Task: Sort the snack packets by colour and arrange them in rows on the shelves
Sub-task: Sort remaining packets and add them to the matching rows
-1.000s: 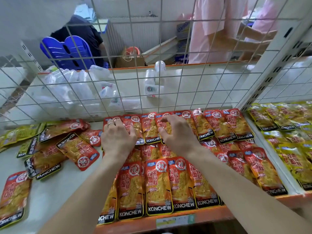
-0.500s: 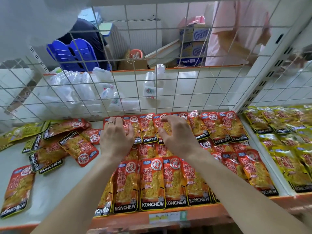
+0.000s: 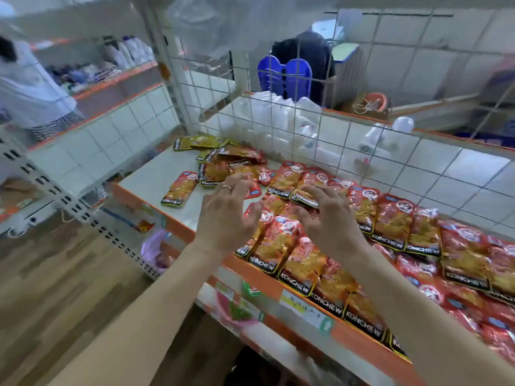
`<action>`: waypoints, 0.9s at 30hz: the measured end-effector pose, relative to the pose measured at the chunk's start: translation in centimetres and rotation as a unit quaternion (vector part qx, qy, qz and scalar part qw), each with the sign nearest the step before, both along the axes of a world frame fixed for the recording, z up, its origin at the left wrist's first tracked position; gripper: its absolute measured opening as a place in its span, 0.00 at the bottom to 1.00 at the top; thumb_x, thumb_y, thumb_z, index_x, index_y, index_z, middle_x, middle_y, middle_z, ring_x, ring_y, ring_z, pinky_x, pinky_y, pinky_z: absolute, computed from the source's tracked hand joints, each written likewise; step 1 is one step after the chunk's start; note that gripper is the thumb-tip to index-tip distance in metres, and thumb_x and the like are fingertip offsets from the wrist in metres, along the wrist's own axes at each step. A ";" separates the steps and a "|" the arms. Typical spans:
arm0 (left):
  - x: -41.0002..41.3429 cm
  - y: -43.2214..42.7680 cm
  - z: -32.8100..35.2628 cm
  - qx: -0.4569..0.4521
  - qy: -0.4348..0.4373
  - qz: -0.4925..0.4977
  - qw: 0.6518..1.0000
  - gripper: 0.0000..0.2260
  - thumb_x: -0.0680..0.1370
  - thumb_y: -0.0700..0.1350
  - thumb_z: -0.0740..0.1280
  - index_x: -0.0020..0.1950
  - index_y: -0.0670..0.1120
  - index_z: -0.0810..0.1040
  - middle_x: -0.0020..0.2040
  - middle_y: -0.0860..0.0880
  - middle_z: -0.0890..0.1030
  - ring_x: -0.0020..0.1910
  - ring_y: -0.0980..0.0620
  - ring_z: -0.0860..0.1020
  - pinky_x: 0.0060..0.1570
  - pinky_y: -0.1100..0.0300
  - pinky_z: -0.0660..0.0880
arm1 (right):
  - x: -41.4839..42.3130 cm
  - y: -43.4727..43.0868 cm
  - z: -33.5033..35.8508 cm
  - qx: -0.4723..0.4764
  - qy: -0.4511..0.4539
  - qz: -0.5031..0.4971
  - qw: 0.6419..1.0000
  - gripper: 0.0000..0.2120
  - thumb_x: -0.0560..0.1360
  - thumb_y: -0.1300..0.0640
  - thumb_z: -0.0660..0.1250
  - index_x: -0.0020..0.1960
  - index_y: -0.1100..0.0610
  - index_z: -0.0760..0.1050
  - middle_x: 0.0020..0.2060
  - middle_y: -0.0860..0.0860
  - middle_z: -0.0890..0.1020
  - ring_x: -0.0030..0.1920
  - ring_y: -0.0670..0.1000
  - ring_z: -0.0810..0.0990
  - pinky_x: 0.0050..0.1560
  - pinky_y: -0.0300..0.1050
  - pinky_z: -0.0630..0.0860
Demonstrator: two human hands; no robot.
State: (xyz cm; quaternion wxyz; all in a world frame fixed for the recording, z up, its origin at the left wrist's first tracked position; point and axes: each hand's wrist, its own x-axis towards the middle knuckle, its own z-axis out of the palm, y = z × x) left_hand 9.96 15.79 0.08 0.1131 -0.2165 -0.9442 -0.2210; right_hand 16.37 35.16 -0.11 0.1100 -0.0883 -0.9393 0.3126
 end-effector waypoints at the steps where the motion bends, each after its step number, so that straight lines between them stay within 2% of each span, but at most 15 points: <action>1: 0.9 -1.0 0.0 0.009 0.008 0.015 1.000 0.19 0.76 0.55 0.64 0.62 0.46 0.78 0.67 0.48 0.76 0.62 0.43 0.77 0.59 0.44 0.74 | 0.0 -0.8 0.0 0.003 0.002 0.021 1.000 0.24 0.79 0.50 0.65 0.74 0.54 0.68 0.71 0.51 0.71 0.72 0.54 0.64 0.72 0.57 0.62; 8: 5.0 -6.6 -1.0 0.003 -0.004 0.078 0.997 0.19 0.76 0.56 0.61 0.62 0.48 0.77 0.72 0.51 0.73 0.67 0.47 0.74 0.61 0.49 0.70 | 1.0 -6.5 -0.6 0.001 -0.003 0.101 0.995 0.25 0.79 0.49 0.66 0.74 0.52 0.68 0.72 0.50 0.70 0.72 0.54 0.63 0.71 0.57 0.63; 11: 4.8 -8.2 -1.5 0.012 -0.008 0.085 0.996 0.22 0.76 0.59 0.58 0.63 0.49 0.76 0.72 0.51 0.73 0.68 0.47 0.74 0.62 0.47 0.72 | 0.8 -8.1 -0.9 0.017 -0.004 0.117 0.993 0.25 0.79 0.49 0.66 0.74 0.51 0.68 0.73 0.50 0.69 0.73 0.53 0.61 0.72 0.57 0.61; 14: 3.9 -9.5 -2.2 0.024 -0.013 0.084 0.996 0.21 0.77 0.58 0.59 0.64 0.49 0.76 0.72 0.51 0.72 0.67 0.47 0.74 0.61 0.46 0.73 | 0.0 -9.2 -0.9 0.033 -0.001 0.110 0.993 0.27 0.79 0.46 0.65 0.76 0.50 0.65 0.73 0.48 0.69 0.73 0.52 0.61 0.71 0.56 0.60; 18: 1.7 -11.5 -4.0 0.026 -0.024 0.074 0.997 0.22 0.77 0.59 0.60 0.67 0.51 0.73 0.75 0.53 0.67 0.71 0.48 0.70 0.64 0.45 0.67 | -1.8 -11.6 -0.8 0.000 0.011 0.076 0.997 0.38 0.78 0.42 0.65 0.81 0.49 0.49 0.75 0.50 0.66 0.74 0.52 0.60 0.71 0.54 0.57; 21: -0.6 -13.6 -5.1 0.024 -0.050 0.053 0.997 0.21 0.79 0.58 0.62 0.70 0.51 0.71 0.78 0.51 0.64 0.74 0.47 0.67 0.67 0.43 0.66 | -3.8 -14.4 -0.7 -0.003 0.001 0.051 0.999 0.38 0.78 0.42 0.64 0.81 0.49 0.48 0.76 0.51 0.63 0.75 0.51 0.57 0.73 0.54 0.55; 24: -3.1 -16.1 -5.7 0.041 -0.051 0.040 0.997 0.22 0.80 0.57 0.63 0.72 0.52 0.70 0.75 0.50 0.67 0.73 0.47 0.67 0.67 0.43 0.68 | -6.2 -17.4 -0.9 0.014 -0.013 0.046 0.999 0.38 0.78 0.39 0.62 0.81 0.49 0.48 0.78 0.49 0.61 0.77 0.50 0.55 0.75 0.55 0.52; 27: -5.8 -18.5 -6.2 0.059 -0.051 0.028 0.997 0.22 0.80 0.56 0.65 0.72 0.52 0.68 0.76 0.51 0.64 0.73 0.48 0.65 0.67 0.42 0.67 | -8.6 -19.9 -1.3 0.045 -0.032 0.041 0.998 0.38 0.78 0.36 0.60 0.81 0.49 0.48 0.77 0.48 0.61 0.77 0.50 0.54 0.74 0.56 0.54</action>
